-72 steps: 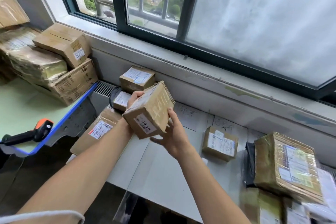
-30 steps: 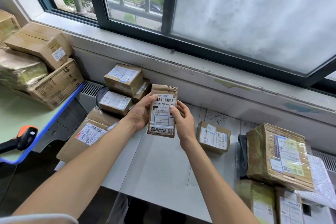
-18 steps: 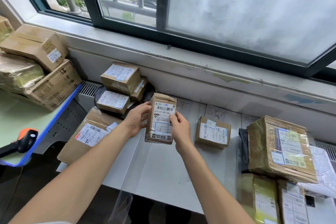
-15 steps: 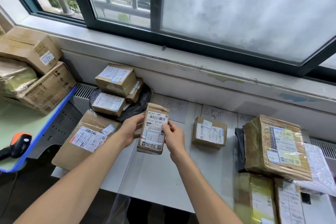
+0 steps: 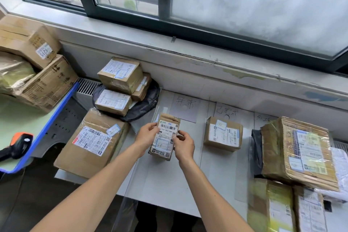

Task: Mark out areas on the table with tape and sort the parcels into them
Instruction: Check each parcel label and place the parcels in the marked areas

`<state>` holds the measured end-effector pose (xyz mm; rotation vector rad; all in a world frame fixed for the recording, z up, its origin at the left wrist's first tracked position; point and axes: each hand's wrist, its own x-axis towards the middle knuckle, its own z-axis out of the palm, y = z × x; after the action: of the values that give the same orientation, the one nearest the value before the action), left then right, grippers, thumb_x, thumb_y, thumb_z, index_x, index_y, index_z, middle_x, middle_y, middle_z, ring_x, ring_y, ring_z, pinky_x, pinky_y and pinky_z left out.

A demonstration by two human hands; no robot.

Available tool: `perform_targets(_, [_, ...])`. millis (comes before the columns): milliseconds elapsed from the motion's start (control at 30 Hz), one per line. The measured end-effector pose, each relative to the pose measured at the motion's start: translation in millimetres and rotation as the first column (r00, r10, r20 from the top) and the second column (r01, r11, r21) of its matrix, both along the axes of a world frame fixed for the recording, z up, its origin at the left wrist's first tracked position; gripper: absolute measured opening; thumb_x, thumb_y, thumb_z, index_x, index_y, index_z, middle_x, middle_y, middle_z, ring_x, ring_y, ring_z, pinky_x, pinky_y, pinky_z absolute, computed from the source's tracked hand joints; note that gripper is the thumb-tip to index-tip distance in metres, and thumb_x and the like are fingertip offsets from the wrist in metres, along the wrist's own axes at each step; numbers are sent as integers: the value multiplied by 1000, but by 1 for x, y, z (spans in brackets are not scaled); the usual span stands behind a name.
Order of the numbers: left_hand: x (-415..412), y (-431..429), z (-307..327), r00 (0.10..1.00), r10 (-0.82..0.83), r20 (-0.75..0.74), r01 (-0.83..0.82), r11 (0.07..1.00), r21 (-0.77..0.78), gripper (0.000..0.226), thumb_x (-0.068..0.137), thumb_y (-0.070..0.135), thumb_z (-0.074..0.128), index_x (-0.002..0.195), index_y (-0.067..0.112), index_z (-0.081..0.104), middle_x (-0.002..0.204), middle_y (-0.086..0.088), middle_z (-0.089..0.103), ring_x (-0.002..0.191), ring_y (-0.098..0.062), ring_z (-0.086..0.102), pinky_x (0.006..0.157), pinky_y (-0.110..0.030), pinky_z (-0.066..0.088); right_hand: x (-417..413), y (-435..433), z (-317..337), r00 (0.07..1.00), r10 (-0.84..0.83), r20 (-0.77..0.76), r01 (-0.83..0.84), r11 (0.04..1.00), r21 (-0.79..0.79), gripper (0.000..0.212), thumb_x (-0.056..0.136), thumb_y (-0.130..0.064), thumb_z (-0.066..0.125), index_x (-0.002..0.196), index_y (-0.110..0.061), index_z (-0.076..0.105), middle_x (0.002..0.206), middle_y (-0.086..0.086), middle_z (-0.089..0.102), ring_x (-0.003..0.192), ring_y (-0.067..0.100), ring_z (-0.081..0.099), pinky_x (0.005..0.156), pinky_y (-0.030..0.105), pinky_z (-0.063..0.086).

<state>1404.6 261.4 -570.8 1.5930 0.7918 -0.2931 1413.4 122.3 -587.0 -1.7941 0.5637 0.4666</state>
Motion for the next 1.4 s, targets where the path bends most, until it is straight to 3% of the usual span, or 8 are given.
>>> perform_targets(167, [15, 17, -3, 999, 46, 15, -47, 999, 25, 28, 90, 15, 57, 117, 16, 66, 111, -6, 70, 104, -23, 66, 95, -45, 52, 14, 21, -6, 998, 42, 41, -42, 999, 4, 38, 88, -2, 54, 119, -21, 67, 109, -2, 72, 99, 15, 68, 89, 39, 57])
perform_targets(267, [25, 21, -3, 999, 14, 32, -14, 1000, -5, 26, 90, 12, 53, 86, 27, 74, 94, 3, 75, 95, -19, 69, 90, -44, 55, 21, 32, -10, 998, 58, 34, -58, 998, 11, 39, 90, -5, 52, 122, -22, 66, 108, -5, 72, 98, 15, 69, 86, 39, 58])
perform_targets(333, [28, 22, -5, 999, -5, 35, 5, 1000, -19, 33, 92, 10, 50, 79, 29, 74, 88, 5, 76, 90, -18, 70, 86, -43, 56, 25, 37, -12, 998, 59, 30, -59, 998, 0, 40, 90, -6, 52, 123, -23, 66, 109, -5, 73, 98, 15, 69, 85, 39, 59])
perform_targets(733, [31, 25, -15, 997, 62, 40, -59, 996, -67, 25, 94, 12, 51, 92, 31, 66, 99, -1, 74, 95, -19, 70, 89, -45, 56, 29, 42, -18, 999, 15, 33, -16, 1000, 13, 35, 91, -7, 54, 120, -23, 66, 111, -4, 71, 100, 15, 68, 84, 43, 59])
perform_targets(900, [31, 25, -17, 996, 80, 45, -77, 994, -73, 22, 94, 12, 51, 98, 29, 65, 99, 0, 73, 95, -19, 69, 89, -44, 55, 28, 41, -17, 999, 19, 44, -20, 999, 25, 31, 93, -9, 55, 110, -34, 63, 109, -6, 71, 96, 13, 68, 80, 40, 60])
perform_targets(1133, [31, 32, -13, 998, 57, 36, -59, 997, 45, 38, 92, 21, 57, 130, 14, 59, 121, 0, 65, 112, -15, 60, 101, -38, 47, 28, 41, -6, 997, 48, 60, -41, 992, -116, 55, 96, -17, 53, 149, -19, 38, 147, 2, 45, 131, 20, 47, 103, 33, 44])
perform_targets(1233, [31, 50, 0, 992, 75, 103, -85, 992, 93, 33, 91, 23, 59, 122, 17, 65, 116, 4, 67, 109, -10, 59, 94, -27, 44, 33, 53, 10, 978, 131, 164, -102, 980, -172, 54, 95, -17, 52, 147, -22, 38, 144, 1, 44, 128, 18, 46, 101, 33, 44])
perform_targets(1400, [24, 101, 23, 958, 174, 229, -206, 970, 125, 18, 88, 20, 60, 100, 17, 74, 99, -5, 73, 94, -18, 65, 88, -35, 51, 37, 97, 37, 910, 288, 299, -232, 950, -209, 53, 93, -13, 55, 145, -15, 44, 146, 2, 44, 135, 18, 40, 113, 37, 34])
